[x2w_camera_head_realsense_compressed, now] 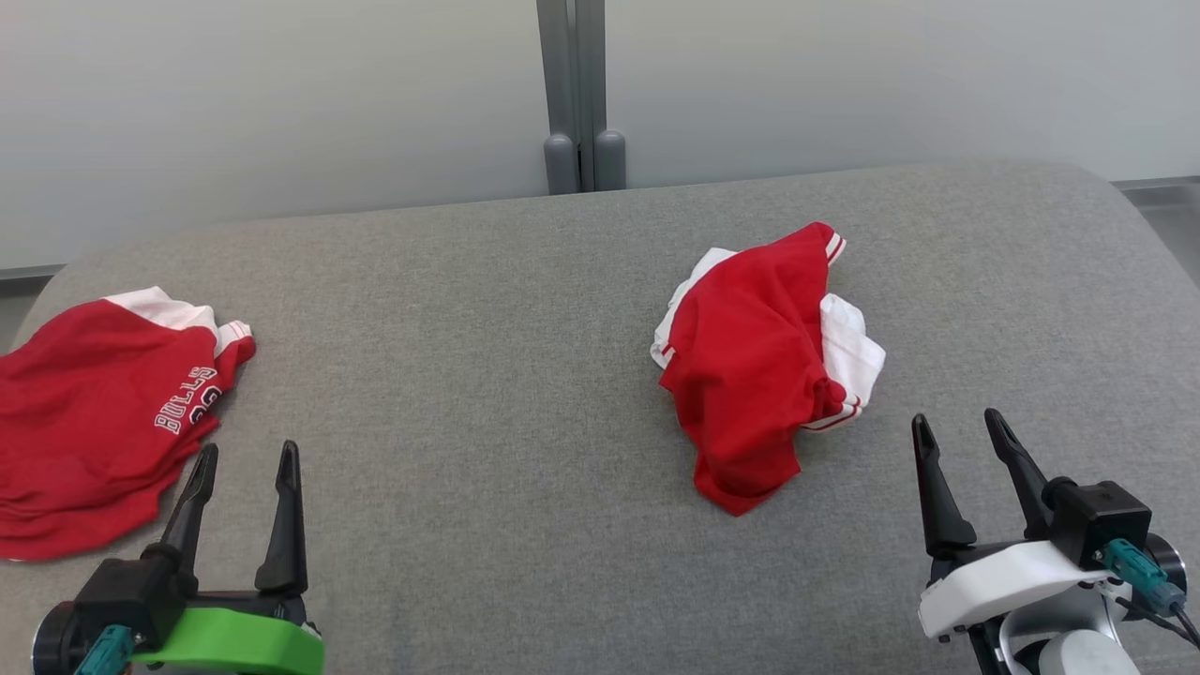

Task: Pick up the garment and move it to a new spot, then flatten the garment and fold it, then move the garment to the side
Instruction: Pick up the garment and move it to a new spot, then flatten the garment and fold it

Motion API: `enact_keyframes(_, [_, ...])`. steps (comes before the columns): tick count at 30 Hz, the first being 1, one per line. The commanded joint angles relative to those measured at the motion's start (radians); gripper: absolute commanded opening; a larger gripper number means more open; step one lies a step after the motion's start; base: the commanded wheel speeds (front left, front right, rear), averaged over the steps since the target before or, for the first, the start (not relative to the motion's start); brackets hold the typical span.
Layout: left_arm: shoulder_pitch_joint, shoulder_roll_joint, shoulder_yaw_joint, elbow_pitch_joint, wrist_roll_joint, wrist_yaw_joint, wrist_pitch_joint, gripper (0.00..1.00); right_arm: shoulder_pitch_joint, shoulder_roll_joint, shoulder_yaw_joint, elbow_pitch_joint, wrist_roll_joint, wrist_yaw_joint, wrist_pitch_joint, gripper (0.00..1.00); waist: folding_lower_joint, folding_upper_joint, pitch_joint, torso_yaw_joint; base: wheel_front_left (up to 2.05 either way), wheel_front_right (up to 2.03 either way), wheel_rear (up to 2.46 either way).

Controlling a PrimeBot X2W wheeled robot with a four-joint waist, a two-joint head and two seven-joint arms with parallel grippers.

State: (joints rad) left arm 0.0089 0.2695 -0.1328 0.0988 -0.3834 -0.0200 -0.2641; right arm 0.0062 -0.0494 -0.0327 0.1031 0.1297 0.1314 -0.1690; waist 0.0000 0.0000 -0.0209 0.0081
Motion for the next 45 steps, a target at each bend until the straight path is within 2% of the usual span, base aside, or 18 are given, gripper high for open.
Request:
enact_keyframes(1, [0.026, -0.006, 0.012, -0.007, 0.002, -0.01, 0.0, 1.0, 0.012, -0.002, -0.001, -0.007, 0.002, -0.001, 0.003, 1.0, 0.0, 0.0, -0.003, 0.002, 0.0, 0.0, 0.0])
enact_keyframes(5, [0.051, -0.02, 0.033, 0.001, 0.014, -0.032, 0.0, 1.0, 0.021, -0.002, -0.004, -0.015, 0.002, -0.001, 0.007, 1.0, 0.0, 0.0, -0.007, 0.006, 0.0, 0.0, 0.0])
enact_keyframes(18, [0.09, -0.059, 0.059, 0.023, 0.059, -0.065, -0.001, 1.0, 0.048, -0.002, -0.018, -0.024, -0.007, -0.001, 0.016, 1.0, 0.0, 0.0, -0.021, 0.026, 0.0, 0.0, 0.0])
enact_keyframes(45, [0.054, -0.088, 0.07, 0.075, 0.106, -0.092, -0.001, 1.0, 0.069, -0.002, -0.015, -0.015, -0.024, -0.001, 0.035, 1.0, 0.0, 0.0, -0.018, 0.047, 0.0, 0.0, 0.0])
